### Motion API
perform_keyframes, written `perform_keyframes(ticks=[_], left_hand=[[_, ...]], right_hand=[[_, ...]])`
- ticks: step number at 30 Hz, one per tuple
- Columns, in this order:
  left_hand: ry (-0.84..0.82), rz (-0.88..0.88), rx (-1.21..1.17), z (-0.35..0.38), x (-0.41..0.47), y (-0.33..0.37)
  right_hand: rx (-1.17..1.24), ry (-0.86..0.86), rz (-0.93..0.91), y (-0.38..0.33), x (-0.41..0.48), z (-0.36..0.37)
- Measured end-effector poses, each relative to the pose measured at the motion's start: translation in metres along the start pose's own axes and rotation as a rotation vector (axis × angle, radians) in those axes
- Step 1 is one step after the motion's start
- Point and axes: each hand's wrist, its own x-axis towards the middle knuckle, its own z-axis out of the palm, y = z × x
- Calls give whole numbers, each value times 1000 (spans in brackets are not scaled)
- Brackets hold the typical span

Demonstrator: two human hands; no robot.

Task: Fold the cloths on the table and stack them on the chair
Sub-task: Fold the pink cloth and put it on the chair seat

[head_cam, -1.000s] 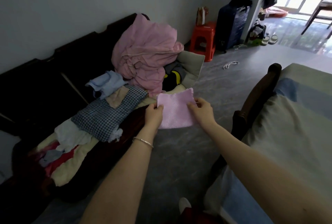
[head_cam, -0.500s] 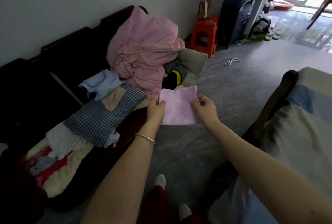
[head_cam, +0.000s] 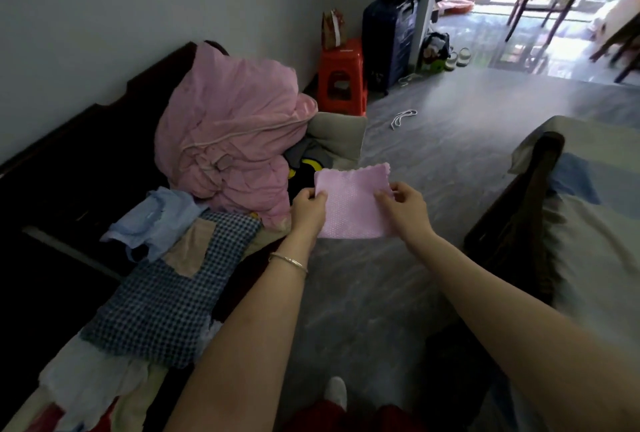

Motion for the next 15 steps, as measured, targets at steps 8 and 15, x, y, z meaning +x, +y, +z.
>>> perform_keyframes(ticks=[8, 15], left_hand=[[-136, 20, -63, 10, 45, 21], [-209, 17, -70, 30, 81, 37]], right_hand=[[55, 137, 32, -13, 26, 2], [54, 227, 62, -15, 58, -3]])
